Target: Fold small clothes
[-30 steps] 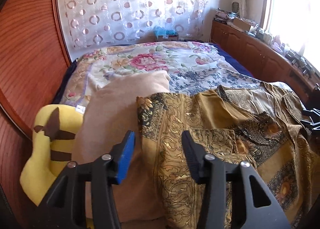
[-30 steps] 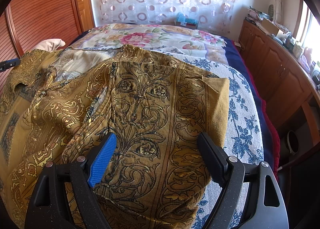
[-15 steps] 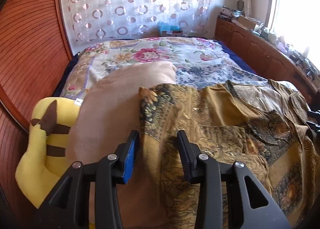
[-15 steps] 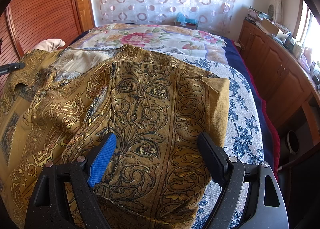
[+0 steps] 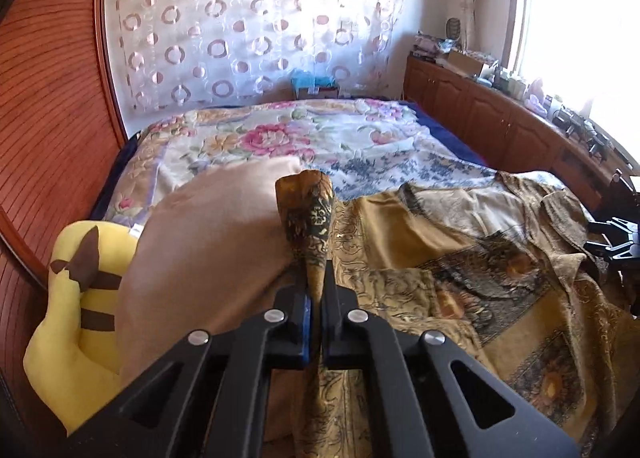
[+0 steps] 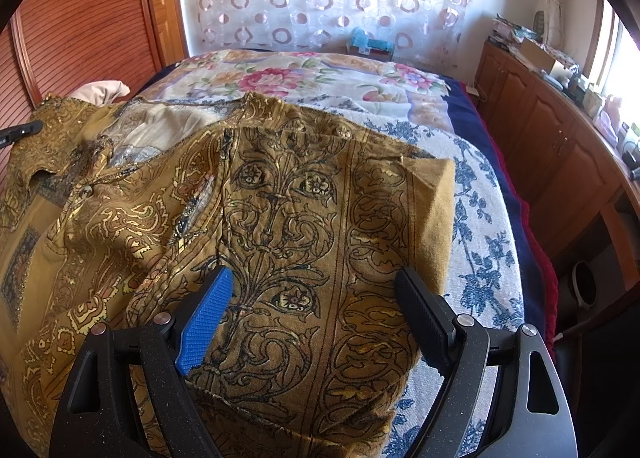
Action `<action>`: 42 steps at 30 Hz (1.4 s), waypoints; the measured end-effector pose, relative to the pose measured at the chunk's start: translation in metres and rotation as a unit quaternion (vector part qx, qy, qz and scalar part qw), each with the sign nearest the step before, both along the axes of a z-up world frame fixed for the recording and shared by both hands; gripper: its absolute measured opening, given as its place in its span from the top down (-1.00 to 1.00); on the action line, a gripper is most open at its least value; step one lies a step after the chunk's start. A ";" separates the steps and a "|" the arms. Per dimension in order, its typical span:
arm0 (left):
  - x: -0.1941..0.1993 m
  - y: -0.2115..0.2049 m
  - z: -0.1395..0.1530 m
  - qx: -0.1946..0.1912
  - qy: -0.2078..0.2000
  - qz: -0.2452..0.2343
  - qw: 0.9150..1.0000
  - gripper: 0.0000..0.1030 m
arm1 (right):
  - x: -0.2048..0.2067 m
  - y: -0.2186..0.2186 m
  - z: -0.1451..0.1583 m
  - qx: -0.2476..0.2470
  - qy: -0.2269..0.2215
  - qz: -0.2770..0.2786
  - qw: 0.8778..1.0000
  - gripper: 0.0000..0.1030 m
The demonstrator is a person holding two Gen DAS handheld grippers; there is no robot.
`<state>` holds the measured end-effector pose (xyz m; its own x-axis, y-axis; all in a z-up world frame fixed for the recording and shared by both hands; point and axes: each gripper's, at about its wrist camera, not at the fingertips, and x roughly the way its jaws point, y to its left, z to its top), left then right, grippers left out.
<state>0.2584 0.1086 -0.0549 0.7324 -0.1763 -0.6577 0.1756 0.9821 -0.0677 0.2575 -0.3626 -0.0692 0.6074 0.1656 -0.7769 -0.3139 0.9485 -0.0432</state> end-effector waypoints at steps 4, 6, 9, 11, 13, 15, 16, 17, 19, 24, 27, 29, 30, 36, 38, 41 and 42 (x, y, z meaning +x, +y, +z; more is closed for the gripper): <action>-0.012 -0.006 0.011 -0.011 -0.022 -0.003 1.000 1.00 | -0.003 -0.015 0.021 0.016 -0.035 -0.012 0.999 -0.64; -0.017 -0.012 0.014 -0.012 -0.029 -0.011 0.999 1.00 | 0.003 -0.025 0.027 0.025 -0.033 -0.020 0.999 -0.64; -0.023 -0.021 0.016 -0.011 -0.035 -0.020 0.999 1.00 | 0.020 -0.040 0.026 0.021 -0.018 -0.034 0.999 -0.63; -0.026 -0.025 0.018 -0.007 -0.040 -0.023 0.999 1.00 | 0.030 -0.050 0.020 0.027 -0.001 -0.048 0.998 -0.56; -0.028 -0.026 0.018 -0.009 -0.039 -0.027 0.999 1.00 | 0.040 -0.063 0.013 0.050 0.016 -0.064 0.997 -0.54; -0.029 -0.029 0.017 -0.007 -0.037 -0.028 0.999 1.00 | 0.046 -0.069 0.007 0.060 0.027 -0.070 0.995 -0.48; -0.030 -0.029 0.017 -0.006 -0.037 -0.028 0.999 1.00 | 0.049 -0.070 0.005 0.058 0.028 -0.072 0.995 -0.45; -0.030 -0.030 0.017 -0.006 -0.037 -0.029 0.999 1.00 | 0.050 -0.070 0.006 0.056 0.023 -0.071 0.996 -0.43; -0.031 -0.030 0.018 -0.009 -0.039 -0.031 0.999 1.00 | 0.054 -0.069 0.007 0.051 0.023 -0.067 0.996 -0.24; -0.037 -0.036 0.022 -0.014 -0.048 -0.035 0.998 1.00 | 0.062 -0.057 0.007 0.033 0.020 -0.048 0.998 0.36; -0.045 -0.038 0.026 -0.019 -0.056 -0.038 0.998 1.00 | 0.061 -0.049 0.009 0.034 0.024 -0.030 0.999 0.90; -0.053 -0.040 0.032 -0.023 -0.064 -0.039 0.997 1.00 | 0.057 -0.043 0.013 0.033 0.015 -0.025 0.999 0.96; -0.057 -0.039 0.035 -0.025 -0.069 -0.040 0.997 1.00 | 0.053 -0.041 0.017 0.033 0.006 -0.024 0.999 0.97; -0.101 -0.035 0.059 -0.037 -0.106 -0.033 0.993 1.00 | 0.012 -0.038 0.060 0.065 -0.064 -0.009 0.996 0.98; -0.114 -0.033 0.065 -0.035 -0.113 -0.031 0.992 1.00 | -0.005 -0.038 0.074 0.069 -0.084 -0.001 0.994 0.98; -0.141 -0.028 0.071 -0.032 -0.123 -0.027 0.992 1.00 | -0.036 -0.037 0.094 0.071 -0.107 0.007 0.992 0.98; -0.149 -0.026 0.072 -0.032 -0.126 -0.024 0.991 1.00 | -0.046 -0.037 0.099 0.072 -0.112 0.009 0.991 0.98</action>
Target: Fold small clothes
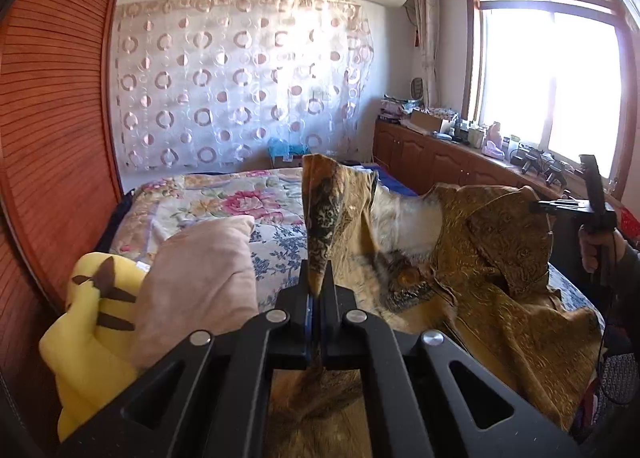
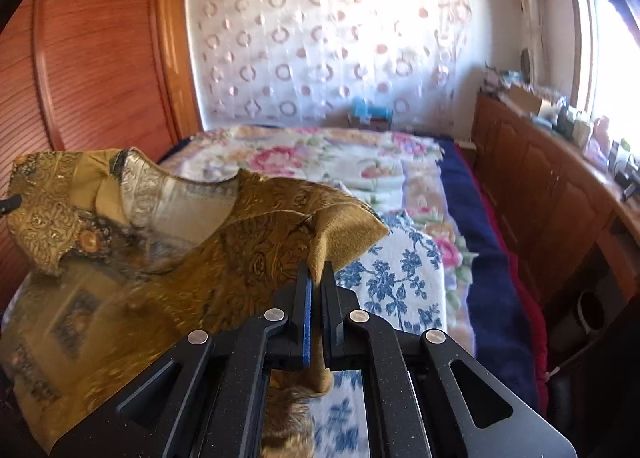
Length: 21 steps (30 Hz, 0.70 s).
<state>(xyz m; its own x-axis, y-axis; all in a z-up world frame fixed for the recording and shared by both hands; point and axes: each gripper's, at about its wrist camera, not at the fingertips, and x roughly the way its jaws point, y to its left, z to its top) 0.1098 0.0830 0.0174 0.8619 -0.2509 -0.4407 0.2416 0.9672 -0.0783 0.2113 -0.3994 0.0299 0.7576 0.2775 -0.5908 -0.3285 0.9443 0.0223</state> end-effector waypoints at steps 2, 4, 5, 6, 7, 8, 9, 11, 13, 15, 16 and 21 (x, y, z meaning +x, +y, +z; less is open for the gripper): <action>-0.023 0.007 0.002 -0.005 -0.006 0.007 1.000 1.00 | -0.023 -0.001 0.009 0.004 -0.011 0.003 1.000 0.98; -0.043 0.013 0.000 -0.007 -0.008 0.013 1.000 1.00 | -0.050 -0.003 0.016 0.006 -0.021 0.006 1.000 0.98; -0.055 0.016 -0.003 -0.008 -0.007 0.016 1.000 1.00 | -0.064 -0.004 0.019 0.009 -0.024 0.008 1.000 0.98; -0.063 0.020 -0.006 -0.010 -0.007 0.019 1.000 1.00 | -0.074 -0.005 0.020 0.010 -0.026 0.009 1.000 0.98; -0.075 0.024 -0.011 -0.016 -0.004 0.024 1.000 1.00 | -0.086 -0.005 0.020 0.011 -0.026 0.010 1.000 0.98; -0.085 0.026 -0.016 -0.025 0.002 0.027 0.999 1.00 | -0.103 -0.007 0.020 0.013 -0.026 0.012 1.000 0.98; -0.093 0.028 -0.023 -0.029 0.011 0.029 0.999 1.00 | -0.114 -0.008 0.017 0.017 -0.023 0.014 1.000 0.98; -0.111 0.033 -0.036 -0.026 0.016 0.045 0.998 1.00 | -0.138 -0.009 0.005 0.009 -0.005 0.017 1.000 0.98; -0.120 0.043 -0.049 -0.041 0.028 0.057 0.997 1.00 | -0.154 -0.009 -0.006 0.001 0.010 0.021 1.000 0.98; -0.125 0.050 -0.062 -0.049 0.043 0.070 0.995 1.00 | -0.170 -0.013 -0.021 0.002 0.033 0.019 0.999 0.98; -0.127 0.053 -0.070 -0.047 0.050 0.077 0.995 1.00 | -0.178 -0.015 -0.029 0.005 0.045 0.016 0.999 0.98; -0.139 0.052 -0.093 -0.041 0.071 0.085 0.993 1.00 | -0.204 -0.024 -0.054 0.021 0.082 0.010 0.996 0.98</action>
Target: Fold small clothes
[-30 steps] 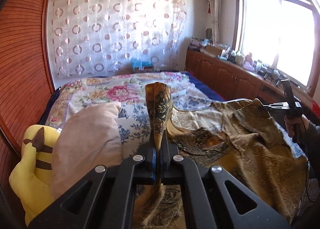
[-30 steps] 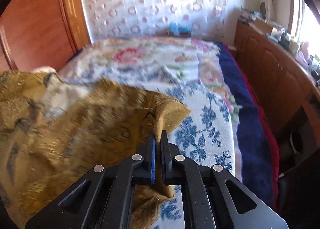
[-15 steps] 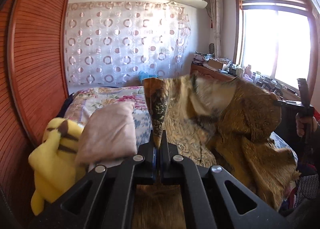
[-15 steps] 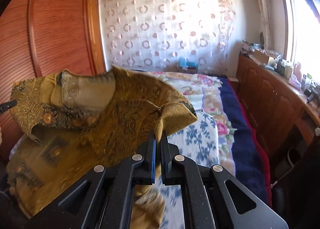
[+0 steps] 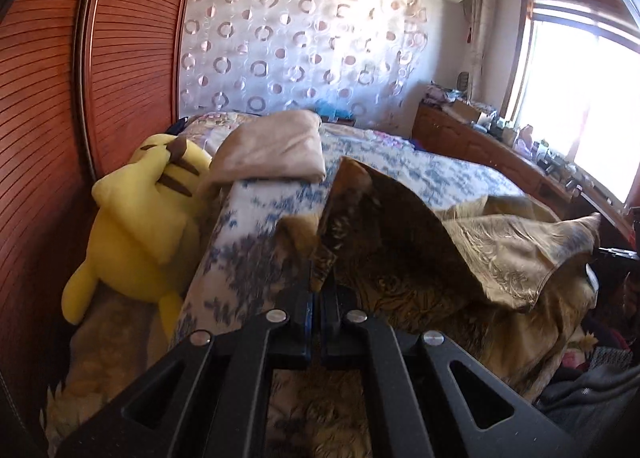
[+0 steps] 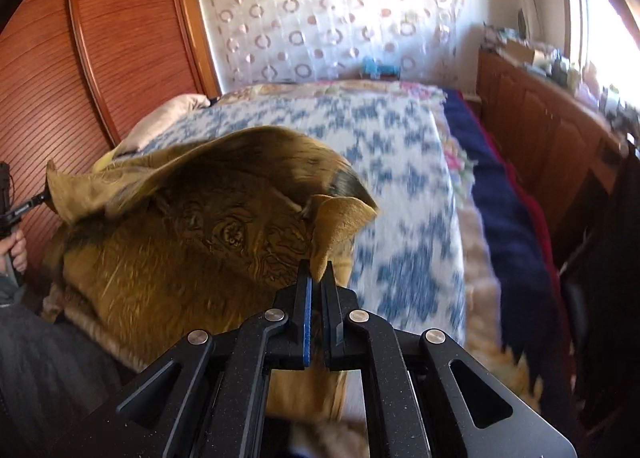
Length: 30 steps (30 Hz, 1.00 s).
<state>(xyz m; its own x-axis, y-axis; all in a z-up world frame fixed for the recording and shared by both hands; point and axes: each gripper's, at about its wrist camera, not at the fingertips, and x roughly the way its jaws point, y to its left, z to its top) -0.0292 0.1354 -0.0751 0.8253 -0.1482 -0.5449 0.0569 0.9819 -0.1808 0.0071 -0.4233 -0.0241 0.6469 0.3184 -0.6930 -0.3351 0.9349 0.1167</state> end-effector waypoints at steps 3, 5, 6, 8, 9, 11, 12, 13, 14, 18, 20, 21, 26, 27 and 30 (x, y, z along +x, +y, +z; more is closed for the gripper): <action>-0.008 -0.005 -0.003 0.013 -0.005 -0.009 1.000 0.99 | -0.004 -0.002 -0.009 -0.001 0.011 0.000 1.000 0.98; -0.012 -0.002 -0.001 0.016 -0.005 -0.008 1.000 0.96 | -0.002 0.002 -0.011 -0.005 0.014 -0.001 1.000 0.98; -0.014 -0.001 0.000 0.015 -0.007 -0.007 1.000 0.94 | 0.001 0.004 -0.010 -0.011 0.011 0.000 1.000 0.98; -0.016 0.004 0.005 0.012 -0.012 -0.007 1.000 0.91 | -0.003 0.006 -0.009 -0.017 0.007 0.000 1.000 0.98; -0.018 0.007 0.008 0.014 -0.016 -0.006 1.000 0.88 | -0.004 0.006 -0.010 -0.019 0.007 -0.001 1.000 0.98; -0.023 0.009 0.015 0.018 -0.025 -0.011 0.999 0.76 | -0.003 0.007 -0.011 -0.024 0.007 -0.001 1.000 0.98; -0.025 0.010 0.018 0.019 -0.029 -0.013 0.999 0.65 | -0.006 0.005 -0.011 -0.024 0.006 -0.001 1.000 0.98; -0.028 0.011 0.023 0.021 -0.036 -0.016 0.999 0.55 | -0.008 0.005 -0.012 -0.025 0.005 0.001 1.000 0.98; -0.031 0.013 0.028 0.022 -0.045 -0.020 0.999 0.51 | -0.009 0.006 -0.009 -0.026 0.003 0.003 1.000 0.98; -0.038 0.018 0.046 0.029 -0.067 -0.012 0.997 0.25 | -0.014 0.005 0.001 -0.031 -0.008 0.003 0.999 0.95; -0.035 0.019 0.052 0.032 -0.067 -0.011 0.997 0.18 | -0.014 0.002 0.007 -0.032 -0.015 0.002 0.999 0.93; -0.033 0.018 0.054 0.036 -0.066 -0.012 0.997 0.12 | -0.015 0.001 0.010 -0.033 -0.018 0.002 0.999 0.93; -0.014 0.016 0.061 0.046 -0.059 -0.008 0.997 0.00 | -0.018 -0.004 0.029 -0.038 -0.044 -0.007 0.998 0.81; -0.010 0.015 0.062 0.047 -0.058 -0.009 0.997 0.00 | -0.018 -0.005 0.034 -0.040 -0.051 -0.010 0.998 0.77; 0.003 0.014 0.063 0.047 -0.055 -0.011 0.997 0.00 | -0.016 -0.008 0.046 -0.040 -0.072 -0.019 0.996 0.56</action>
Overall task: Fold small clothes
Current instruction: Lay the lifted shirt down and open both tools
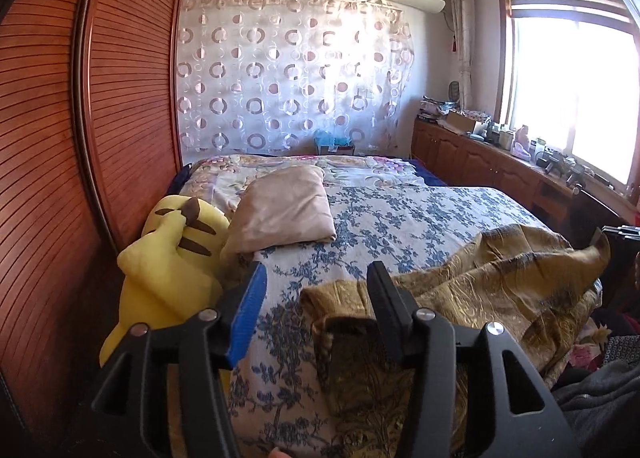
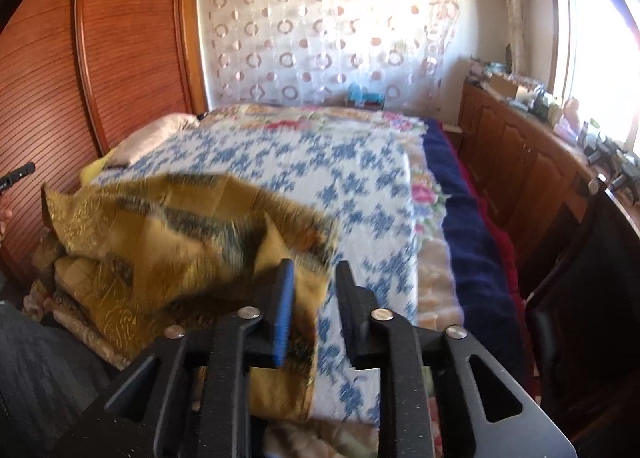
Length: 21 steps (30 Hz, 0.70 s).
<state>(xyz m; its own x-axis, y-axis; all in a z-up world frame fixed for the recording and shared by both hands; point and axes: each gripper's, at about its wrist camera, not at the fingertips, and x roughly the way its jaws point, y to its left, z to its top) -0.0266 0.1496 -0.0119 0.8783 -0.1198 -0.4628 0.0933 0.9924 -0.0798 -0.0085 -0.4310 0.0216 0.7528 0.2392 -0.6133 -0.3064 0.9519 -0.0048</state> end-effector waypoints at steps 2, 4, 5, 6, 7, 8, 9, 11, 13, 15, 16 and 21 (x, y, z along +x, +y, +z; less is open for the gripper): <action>0.009 -0.001 0.000 -0.002 0.004 -0.005 1.000 0.00 | 0.005 0.000 0.007 -0.001 -0.011 -0.004 1.000 0.34; 0.016 -0.003 0.000 -0.001 0.006 -0.012 1.000 0.00 | 0.012 0.002 0.013 -0.006 -0.026 -0.008 1.000 0.03; 0.021 -0.004 -0.001 0.001 0.010 -0.015 1.000 0.00 | 0.017 0.003 0.015 -0.005 -0.033 -0.006 0.999 0.00; 0.026 -0.004 -0.001 0.003 0.012 -0.017 1.000 0.00 | 0.024 0.006 0.017 -0.003 -0.036 -0.004 0.999 -0.01; 0.032 -0.005 -0.001 0.006 0.016 -0.020 1.000 0.00 | 0.032 0.009 0.017 -0.002 -0.036 -0.002 0.999 -0.05; 0.038 -0.006 -0.001 0.010 0.019 -0.022 1.000 0.00 | 0.039 0.011 0.016 -0.002 -0.034 0.000 0.999 -0.08; 0.042 -0.006 -0.001 0.013 0.021 -0.023 0.999 0.00 | 0.048 0.016 0.013 -0.003 -0.029 0.002 1.000 -0.09; 0.054 -0.006 -0.002 0.015 0.033 -0.025 0.999 0.00 | 0.064 0.024 0.003 -0.006 -0.015 0.008 1.000 -0.12; 0.065 -0.006 -0.005 0.017 0.044 -0.030 0.998 0.00 | 0.075 0.030 -0.006 -0.011 -0.004 0.012 1.000 -0.13; 0.073 -0.009 -0.008 0.022 0.055 -0.032 0.998 0.00 | 0.088 0.038 -0.018 -0.015 0.012 0.015 1.000 -0.13; 0.078 -0.010 -0.010 0.024 0.061 -0.033 0.997 0.00 | 0.092 0.039 -0.023 -0.014 0.018 0.016 1.000 -0.14; 0.098 -0.011 -0.027 0.017 0.108 -0.040 0.993 0.00 | 0.110 0.043 -0.045 -0.025 0.045 0.012 0.999 -0.23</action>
<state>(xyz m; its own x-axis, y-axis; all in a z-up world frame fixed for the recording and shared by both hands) 0.0715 0.1387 -0.0391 0.7464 -0.1653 -0.6446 0.1558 0.9851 -0.0723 0.1013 -0.3879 -0.0233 0.6881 0.2243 -0.6901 -0.3311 0.9433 -0.0235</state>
